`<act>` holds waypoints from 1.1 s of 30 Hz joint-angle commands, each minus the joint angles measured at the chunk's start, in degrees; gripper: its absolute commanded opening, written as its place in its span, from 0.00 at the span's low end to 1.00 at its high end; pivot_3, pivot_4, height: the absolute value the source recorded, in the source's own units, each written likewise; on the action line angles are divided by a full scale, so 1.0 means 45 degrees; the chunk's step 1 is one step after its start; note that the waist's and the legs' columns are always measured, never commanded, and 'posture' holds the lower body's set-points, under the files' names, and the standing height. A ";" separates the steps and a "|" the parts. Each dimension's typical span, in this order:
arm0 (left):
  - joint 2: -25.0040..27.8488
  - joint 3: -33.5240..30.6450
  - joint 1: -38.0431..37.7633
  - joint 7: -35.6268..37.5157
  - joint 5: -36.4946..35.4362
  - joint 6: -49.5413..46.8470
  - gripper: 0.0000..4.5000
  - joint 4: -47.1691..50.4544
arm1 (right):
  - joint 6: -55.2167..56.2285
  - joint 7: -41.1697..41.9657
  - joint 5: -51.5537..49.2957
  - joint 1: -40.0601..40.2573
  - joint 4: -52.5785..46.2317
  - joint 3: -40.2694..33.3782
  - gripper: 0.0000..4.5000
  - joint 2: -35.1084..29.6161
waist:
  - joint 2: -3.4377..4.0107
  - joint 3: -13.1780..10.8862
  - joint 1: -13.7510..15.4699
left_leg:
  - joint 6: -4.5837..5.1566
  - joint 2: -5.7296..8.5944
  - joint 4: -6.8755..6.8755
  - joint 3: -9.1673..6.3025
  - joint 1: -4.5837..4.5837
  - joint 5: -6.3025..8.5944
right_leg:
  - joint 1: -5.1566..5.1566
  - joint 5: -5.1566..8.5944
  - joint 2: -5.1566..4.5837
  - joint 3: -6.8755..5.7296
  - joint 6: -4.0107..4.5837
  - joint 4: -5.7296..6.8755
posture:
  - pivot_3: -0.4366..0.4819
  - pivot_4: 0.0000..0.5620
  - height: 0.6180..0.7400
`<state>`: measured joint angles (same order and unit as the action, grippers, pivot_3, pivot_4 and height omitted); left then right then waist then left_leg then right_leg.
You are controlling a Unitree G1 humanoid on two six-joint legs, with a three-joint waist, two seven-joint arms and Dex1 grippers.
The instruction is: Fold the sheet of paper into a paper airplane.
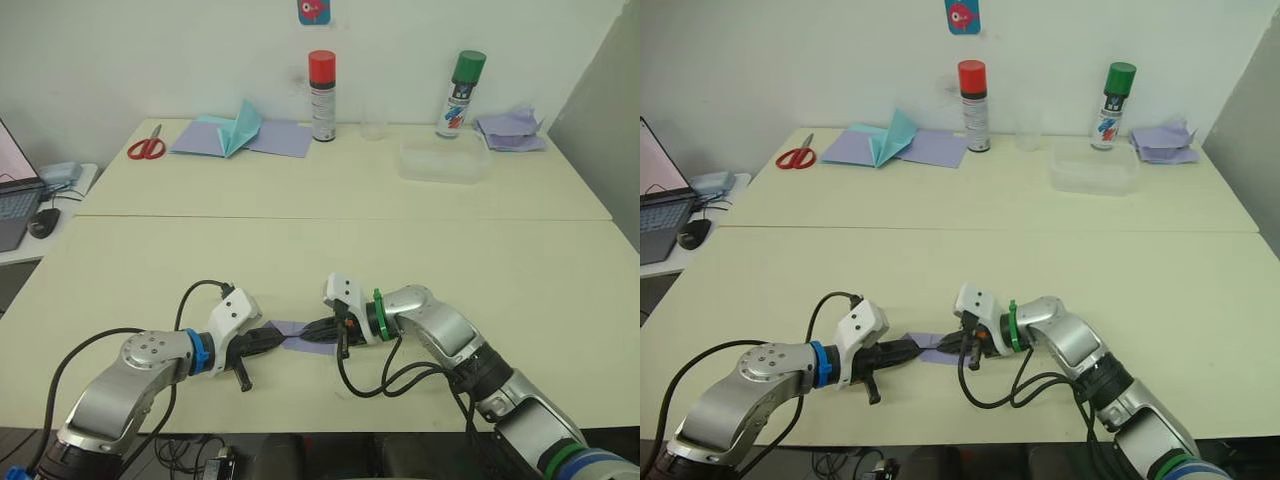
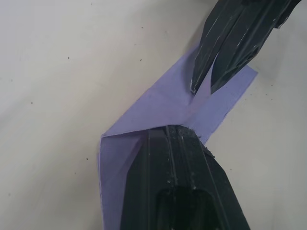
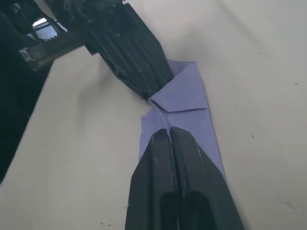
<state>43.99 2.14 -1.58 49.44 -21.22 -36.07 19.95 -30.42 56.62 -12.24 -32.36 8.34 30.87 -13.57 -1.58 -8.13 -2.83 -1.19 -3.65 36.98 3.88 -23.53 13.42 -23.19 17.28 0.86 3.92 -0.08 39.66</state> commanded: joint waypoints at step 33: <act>0.0121 0.2010 0.2244 0.0091 0.1415 0.0379 0.00 -0.2193 | -0.0362 0.1005 0.0243 0.0303 -0.1015 -0.0025 0.30 -0.0515 | -0.0118 -0.0062 0.0015 | -0.0009 0.0015 -0.0001 -0.0021 -0.0009 -0.0004 | 0.0005 0.0004 -0.0007 -0.0021 0.0054 0.0002 | 0.48 0.27 1.00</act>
<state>44.32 9.05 9.80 50.58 -17.72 -33.32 12.91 -30.90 60.02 -10.38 -31.62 5.71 31.06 -15.12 -2.11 -8.41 -2.76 -1.23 -3.59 36.98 3.78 -23.57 13.40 -23.17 17.31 0.83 3.82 0.15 39.67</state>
